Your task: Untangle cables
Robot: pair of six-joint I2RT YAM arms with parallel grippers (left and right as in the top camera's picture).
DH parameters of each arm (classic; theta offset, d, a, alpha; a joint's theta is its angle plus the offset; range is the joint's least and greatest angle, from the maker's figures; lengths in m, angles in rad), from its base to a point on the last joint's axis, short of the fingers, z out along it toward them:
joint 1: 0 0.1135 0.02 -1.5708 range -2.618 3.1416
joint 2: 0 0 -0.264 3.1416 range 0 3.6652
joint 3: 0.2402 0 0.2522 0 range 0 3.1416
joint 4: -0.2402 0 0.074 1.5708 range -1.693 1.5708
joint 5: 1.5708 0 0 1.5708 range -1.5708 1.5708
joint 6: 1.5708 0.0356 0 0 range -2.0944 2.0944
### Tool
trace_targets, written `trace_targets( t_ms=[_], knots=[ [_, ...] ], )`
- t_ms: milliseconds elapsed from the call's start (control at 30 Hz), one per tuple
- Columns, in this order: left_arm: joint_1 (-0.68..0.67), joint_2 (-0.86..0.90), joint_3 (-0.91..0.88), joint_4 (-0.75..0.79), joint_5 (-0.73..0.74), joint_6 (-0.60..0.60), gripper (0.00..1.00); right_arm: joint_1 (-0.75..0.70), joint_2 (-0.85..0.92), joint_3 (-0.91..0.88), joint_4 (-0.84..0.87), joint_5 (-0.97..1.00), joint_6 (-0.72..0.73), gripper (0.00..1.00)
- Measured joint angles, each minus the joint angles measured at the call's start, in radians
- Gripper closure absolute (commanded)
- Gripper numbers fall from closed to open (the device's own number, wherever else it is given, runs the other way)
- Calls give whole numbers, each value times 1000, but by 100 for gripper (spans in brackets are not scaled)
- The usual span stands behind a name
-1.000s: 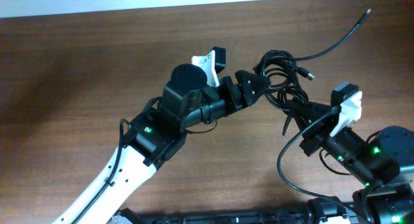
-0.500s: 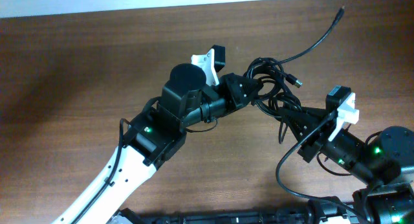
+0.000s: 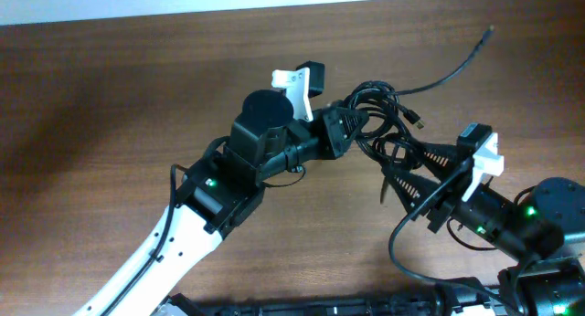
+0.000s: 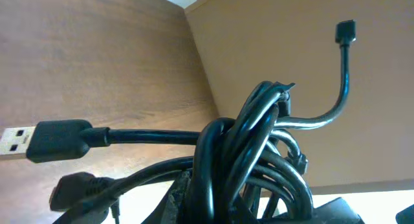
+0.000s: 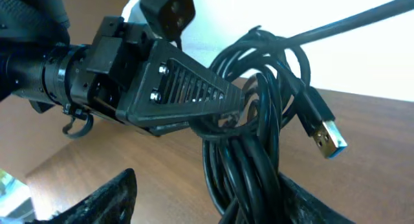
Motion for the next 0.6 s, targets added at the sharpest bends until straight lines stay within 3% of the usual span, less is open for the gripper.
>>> trace_targets(
  t_ms=[133,233,400,467,600],
  knots=[
    [0,5,0,0,-3,152,100,0,0,0,-7,1,-1,31],
    [0,5,0,0,-19,301,100,0,0,0,-26,0,-27,25],
    [0,7,0,-39,-45,549,100,0,0,0,-88,71,-77,26],
    [0,8,0,-68,-63,605,100,0,0,0,-113,121,-80,34],
    [0,10,0,-71,-74,645,100,0,0,0,-132,180,-82,34]
  ],
)
